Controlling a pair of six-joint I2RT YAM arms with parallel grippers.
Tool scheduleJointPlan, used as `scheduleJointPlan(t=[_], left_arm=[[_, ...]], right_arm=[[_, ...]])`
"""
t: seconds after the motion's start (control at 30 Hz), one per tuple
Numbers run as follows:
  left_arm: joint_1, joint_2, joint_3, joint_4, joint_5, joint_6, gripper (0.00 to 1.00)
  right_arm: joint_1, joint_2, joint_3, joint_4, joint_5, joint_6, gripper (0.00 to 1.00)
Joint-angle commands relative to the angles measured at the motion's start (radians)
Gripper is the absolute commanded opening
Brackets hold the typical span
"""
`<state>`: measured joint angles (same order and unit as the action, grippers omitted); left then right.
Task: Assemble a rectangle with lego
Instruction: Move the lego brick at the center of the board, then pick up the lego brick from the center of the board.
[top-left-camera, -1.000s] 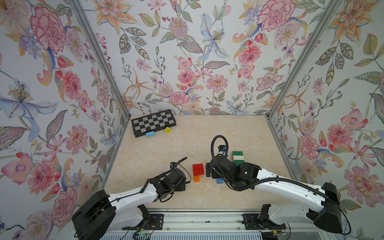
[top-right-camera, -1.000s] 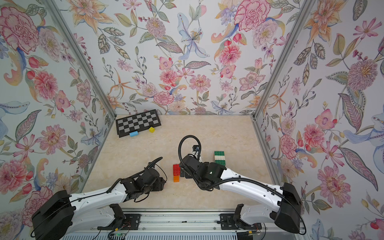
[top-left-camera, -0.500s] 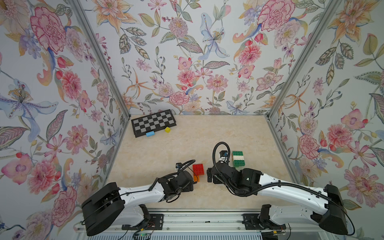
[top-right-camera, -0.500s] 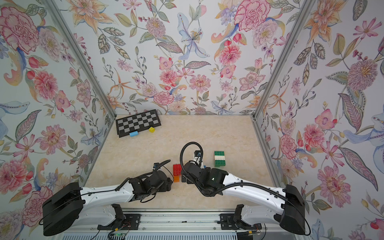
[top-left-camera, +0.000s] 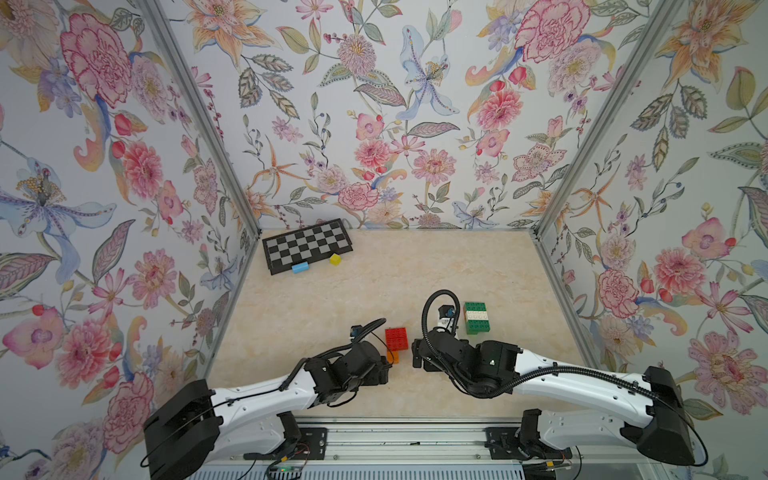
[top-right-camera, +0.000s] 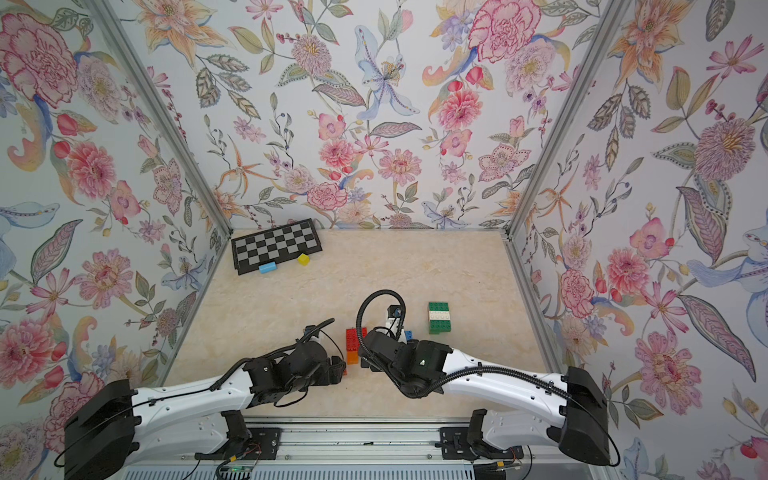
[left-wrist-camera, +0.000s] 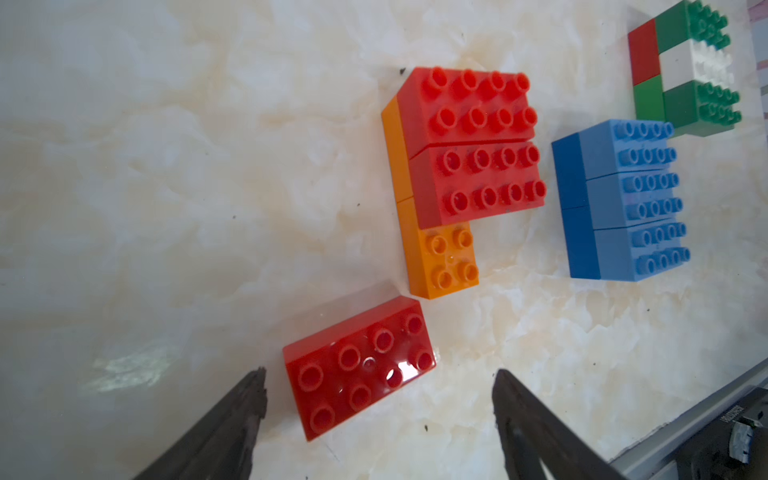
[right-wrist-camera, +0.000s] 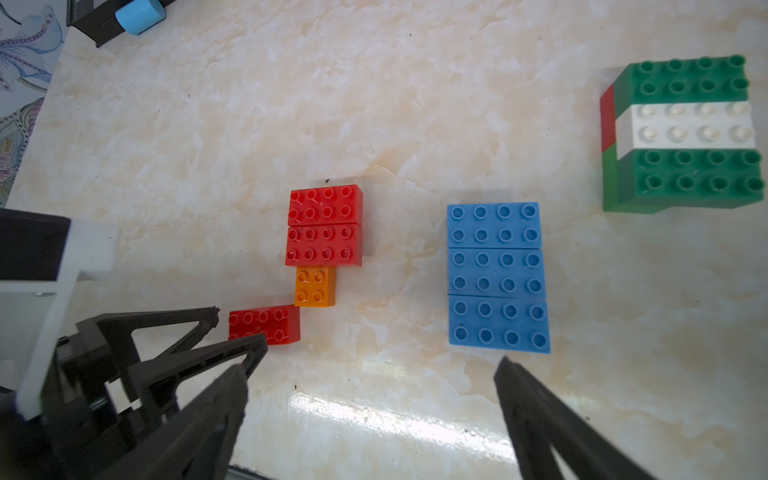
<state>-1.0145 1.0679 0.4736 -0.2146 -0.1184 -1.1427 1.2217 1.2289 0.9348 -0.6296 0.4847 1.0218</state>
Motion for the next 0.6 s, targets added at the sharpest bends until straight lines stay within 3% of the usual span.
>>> scheduleJointPlan(t=[0.0,0.1,0.3,0.4,0.57], left_arm=[[0.023,-0.153,-0.025,-0.104,-0.140,-0.036,0.92],[0.113,-0.270,-0.050,-0.121,-0.162,0.017,0.99],[0.364,-0.401,-0.084,-0.087,-0.181,0.159,0.99],[0.460,-0.411,-0.109,-0.029,-0.128,0.201,0.99],[0.531,-0.360,-0.133,-0.008,-0.109,0.217,0.99]], right_arm=[[0.036,0.056,0.031,0.004,0.020,0.041,0.96],[0.067,0.147,0.080,0.004,-0.017,0.040,0.96],[0.109,0.359,0.176,0.057,-0.170,-0.005,0.96],[0.116,0.445,0.212,0.088,-0.225,-0.028,0.94],[0.111,0.540,0.263,0.118,-0.268,-0.075,0.94]])
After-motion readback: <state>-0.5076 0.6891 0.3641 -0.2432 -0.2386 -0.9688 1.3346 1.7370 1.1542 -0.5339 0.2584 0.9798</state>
